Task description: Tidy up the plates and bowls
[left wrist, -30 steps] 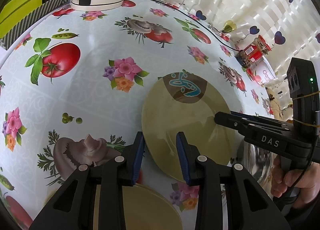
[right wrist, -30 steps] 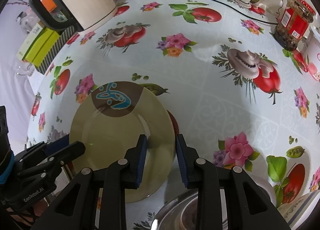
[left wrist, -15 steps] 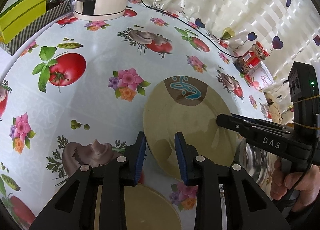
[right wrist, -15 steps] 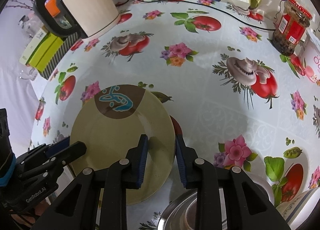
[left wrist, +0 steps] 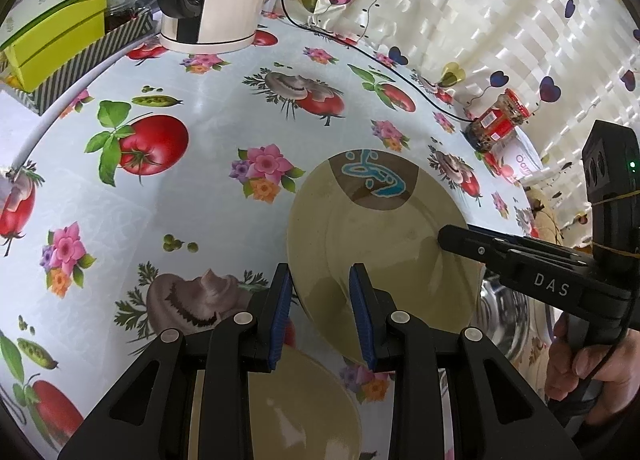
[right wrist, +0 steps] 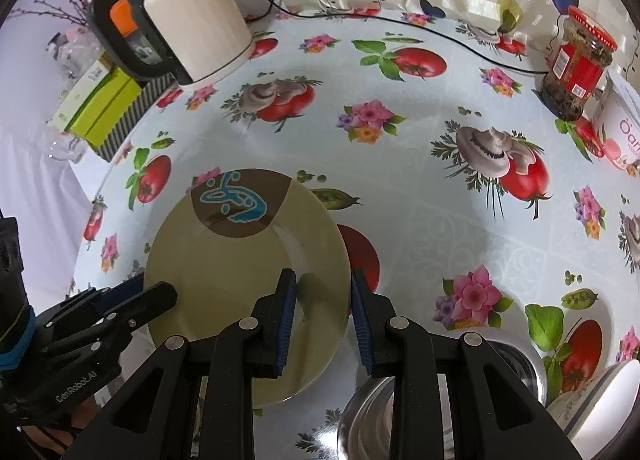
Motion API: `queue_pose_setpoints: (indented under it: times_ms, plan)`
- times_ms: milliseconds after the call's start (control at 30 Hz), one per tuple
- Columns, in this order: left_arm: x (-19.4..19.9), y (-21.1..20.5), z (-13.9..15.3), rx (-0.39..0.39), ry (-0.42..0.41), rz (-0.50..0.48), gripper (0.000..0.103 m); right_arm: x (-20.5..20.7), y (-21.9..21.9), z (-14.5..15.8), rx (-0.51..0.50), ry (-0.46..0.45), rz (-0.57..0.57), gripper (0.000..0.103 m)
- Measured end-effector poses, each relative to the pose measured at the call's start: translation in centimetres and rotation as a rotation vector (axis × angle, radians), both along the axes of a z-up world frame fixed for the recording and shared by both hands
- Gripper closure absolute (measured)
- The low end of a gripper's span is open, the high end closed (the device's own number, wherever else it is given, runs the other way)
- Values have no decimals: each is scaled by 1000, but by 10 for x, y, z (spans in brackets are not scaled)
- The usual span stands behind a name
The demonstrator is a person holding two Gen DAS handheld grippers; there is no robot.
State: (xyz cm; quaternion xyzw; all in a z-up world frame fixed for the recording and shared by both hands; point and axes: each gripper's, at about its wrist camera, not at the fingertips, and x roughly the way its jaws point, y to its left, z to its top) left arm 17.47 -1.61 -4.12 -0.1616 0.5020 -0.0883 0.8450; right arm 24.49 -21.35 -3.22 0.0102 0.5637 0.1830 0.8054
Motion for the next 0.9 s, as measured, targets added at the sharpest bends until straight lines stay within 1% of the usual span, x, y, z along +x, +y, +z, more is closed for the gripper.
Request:
queue_pose_setpoints:
  times_ms: [433, 900]
  plan:
    - [-25, 12, 12, 13, -11, 24, 72, -22, 14, 11, 13, -10, 22, 76]
    - [-51, 23, 19, 28, -22, 40, 72, -50, 26, 14, 22, -10, 37, 76]
